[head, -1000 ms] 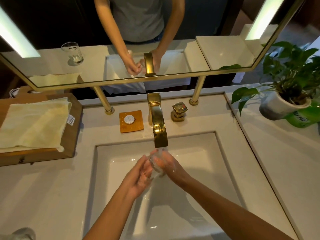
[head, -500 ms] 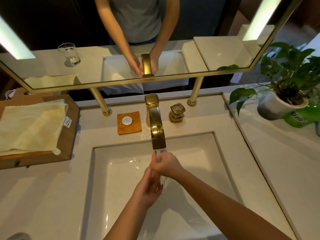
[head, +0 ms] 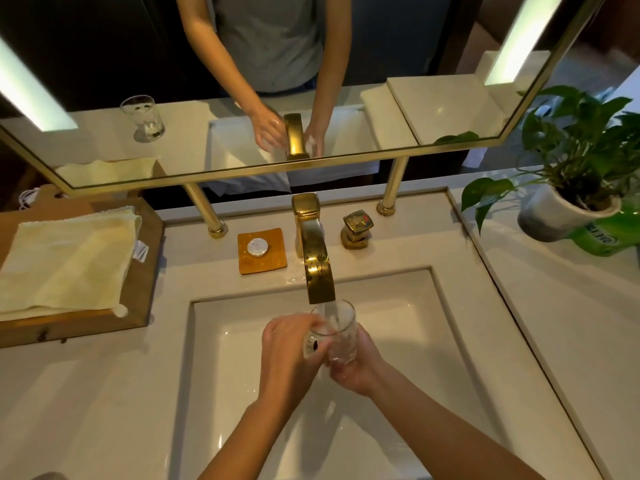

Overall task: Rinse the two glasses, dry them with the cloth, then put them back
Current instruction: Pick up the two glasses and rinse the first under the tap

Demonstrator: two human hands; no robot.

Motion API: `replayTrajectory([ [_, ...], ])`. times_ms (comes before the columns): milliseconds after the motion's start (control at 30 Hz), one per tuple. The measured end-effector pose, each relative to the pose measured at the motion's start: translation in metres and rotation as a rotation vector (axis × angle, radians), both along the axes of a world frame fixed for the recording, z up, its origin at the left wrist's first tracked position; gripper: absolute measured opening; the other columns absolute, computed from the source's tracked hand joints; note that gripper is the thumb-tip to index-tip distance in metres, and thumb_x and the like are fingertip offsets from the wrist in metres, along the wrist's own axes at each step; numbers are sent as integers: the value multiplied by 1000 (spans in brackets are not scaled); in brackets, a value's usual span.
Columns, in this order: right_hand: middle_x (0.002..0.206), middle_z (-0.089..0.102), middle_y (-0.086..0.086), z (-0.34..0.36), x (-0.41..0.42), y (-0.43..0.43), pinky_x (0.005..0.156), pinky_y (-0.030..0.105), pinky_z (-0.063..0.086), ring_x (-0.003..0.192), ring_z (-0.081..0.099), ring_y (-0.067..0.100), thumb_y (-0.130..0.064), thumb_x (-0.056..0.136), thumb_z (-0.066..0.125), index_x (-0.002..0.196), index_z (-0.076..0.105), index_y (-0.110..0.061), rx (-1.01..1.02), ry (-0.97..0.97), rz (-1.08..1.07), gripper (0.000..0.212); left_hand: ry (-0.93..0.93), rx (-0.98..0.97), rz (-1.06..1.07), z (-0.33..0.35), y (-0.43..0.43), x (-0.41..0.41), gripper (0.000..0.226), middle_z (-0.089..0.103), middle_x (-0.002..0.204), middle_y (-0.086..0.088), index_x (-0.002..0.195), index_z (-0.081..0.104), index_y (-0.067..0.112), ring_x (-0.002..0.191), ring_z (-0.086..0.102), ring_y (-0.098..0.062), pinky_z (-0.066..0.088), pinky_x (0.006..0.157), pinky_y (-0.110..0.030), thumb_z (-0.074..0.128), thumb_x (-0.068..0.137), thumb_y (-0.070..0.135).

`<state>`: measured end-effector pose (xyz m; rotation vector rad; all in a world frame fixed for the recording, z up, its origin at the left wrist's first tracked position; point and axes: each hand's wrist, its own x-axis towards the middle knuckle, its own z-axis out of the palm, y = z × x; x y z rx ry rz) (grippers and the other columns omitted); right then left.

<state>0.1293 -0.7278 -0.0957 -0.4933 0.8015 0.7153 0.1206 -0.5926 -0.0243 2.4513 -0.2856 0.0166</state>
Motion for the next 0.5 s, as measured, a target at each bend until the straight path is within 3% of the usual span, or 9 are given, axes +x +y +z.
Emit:
replayTrajectory([
  [33, 77, 63, 7, 6, 0, -4, 33, 20, 41, 51, 58, 15, -58, 88, 53, 99, 69, -9, 13, -23, 4, 53, -3, -108, 103, -1, 1, -3, 54, 55, 114, 10, 118, 58, 26, 105, 50, -6, 38, 96, -25, 78, 70, 40],
  [100, 71, 63, 6, 16, -1, -7, 32, 19, 43, 45, 58, 14, -57, 88, 56, 87, 71, -7, 37, -75, 53, 52, 190, -287, 179, -2, 1, -6, 87, 40, 122, 15, 133, 40, 25, 113, 41, -3, 37, 95, -19, 86, 61, 37],
  [167, 66, 63, 2, 26, -4, -4, 35, 19, 43, 43, 56, 10, -56, 89, 56, 84, 69, -10, 1, -108, 142, 48, 447, -437, 114, -2, -6, -6, 86, 43, 115, 24, 131, 34, 30, 106, 47, 2, 39, 86, -7, 86, 64, 21],
  [233, 72, 66, 1, 36, -5, 0, 44, 21, 48, 55, 60, 10, -57, 89, 56, 88, 69, -14, -91, -126, 227, 45, 508, -529, 109, -4, -12, -6, 73, 47, 104, 28, 119, 37, 34, 95, 53, 5, 42, 73, -5, 83, 68, 9],
  [300, 89, 70, 5, 43, -3, 1, 60, 26, 55, 77, 67, 17, -49, 95, 51, 96, 71, -16, -374, -184, 279, 38, 462, -530, 158, -5, -15, -2, 64, 52, 99, 24, 113, 43, 30, 93, 55, 5, 45, 68, -5, 83, 67, 11],
  [333, 96, 69, 7, 43, -2, -1, 66, 29, 56, 86, 67, 20, -41, 98, 50, 98, 68, -17, -608, -281, 287, 30, 436, -500, 175, -8, -16, -1, 64, 54, 100, 21, 114, 45, 28, 94, 56, 3, 47, 67, -6, 85, 65, 16],
  [400, 90, 64, 6, 43, -2, -9, 74, 34, 52, 86, 62, 21, -24, 98, 50, 89, 62, -17, -1084, -549, 162, 17, 425, -464, 198, -17, -15, -2, 69, 55, 104, 18, 117, 46, 28, 98, 57, -3, 49, 68, -11, 87, 61, 25],
  [467, 80, 63, -3, 52, -3, -19, 73, 30, 51, 79, 60, 11, -28, 95, 48, 81, 62, -18, -1272, -902, 129, 22, 428, -454, 211, -21, -14, -3, 64, 56, 104, 17, 116, 47, 28, 96, 58, -7, 49, 70, -13, 85, 64, 28],
  [500, 82, 65, -6, 58, -5, -21, 76, 28, 50, 80, 61, 9, -34, 95, 45, 83, 64, -20, -1293, -1038, 264, 27, 433, -435, 189, -20, -14, -5, 55, 56, 100, 15, 112, 49, 25, 92, 60, -8, 51, 71, -16, 83, 69, 26],
])
